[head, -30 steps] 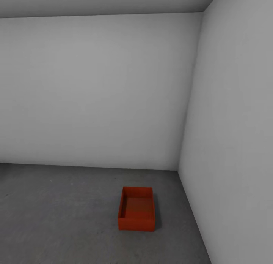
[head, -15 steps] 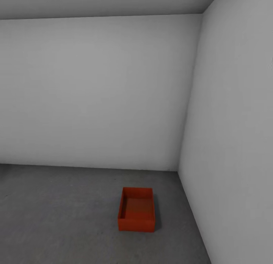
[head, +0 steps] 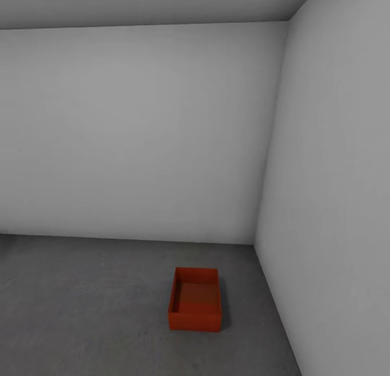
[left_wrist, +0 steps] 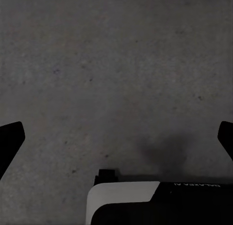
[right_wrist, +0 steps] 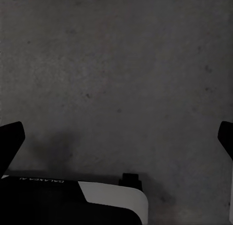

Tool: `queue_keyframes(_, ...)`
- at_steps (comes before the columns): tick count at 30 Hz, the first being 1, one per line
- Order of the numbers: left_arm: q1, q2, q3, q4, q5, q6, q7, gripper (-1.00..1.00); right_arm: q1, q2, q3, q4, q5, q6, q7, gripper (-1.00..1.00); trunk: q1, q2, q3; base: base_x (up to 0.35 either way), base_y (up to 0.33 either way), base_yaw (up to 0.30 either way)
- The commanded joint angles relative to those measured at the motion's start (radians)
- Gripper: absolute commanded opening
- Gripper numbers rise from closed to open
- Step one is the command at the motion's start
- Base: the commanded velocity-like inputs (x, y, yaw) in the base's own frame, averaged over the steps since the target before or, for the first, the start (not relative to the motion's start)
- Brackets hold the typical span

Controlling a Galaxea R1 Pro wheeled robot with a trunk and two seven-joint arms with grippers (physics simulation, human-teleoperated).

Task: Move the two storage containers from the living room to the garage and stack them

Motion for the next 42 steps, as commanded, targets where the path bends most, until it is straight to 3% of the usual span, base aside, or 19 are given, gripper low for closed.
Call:
queue_keyframes(1,-0.001,0.000,0.001,0.005,0.005,-0.007,-0.005,1.00,0.000,0.000,0.008,0.001,-0.009,-0.003,0.004,1.00,0.000,-0.001,0.000,0.000,0.000,0.000)
queue_keyframes(17,-0.001,0.000,0.001,0.005,0.005,-0.007,-0.005,1.00,0.000,0.000,0.008,0.001,-0.009,-0.003,0.004,1.00,0.000,-0.001,-0.009,0.000,0.000,0.000)
queue_keyframes(42,-0.001,0.000,0.001,0.005,0.005,-0.005,-0.002,1.00,0.000,0.000,0.008,0.001,-0.008,-0.003,0.002,1.00,0.000,-0.001,-0.048,0.000,0.000,0.000)
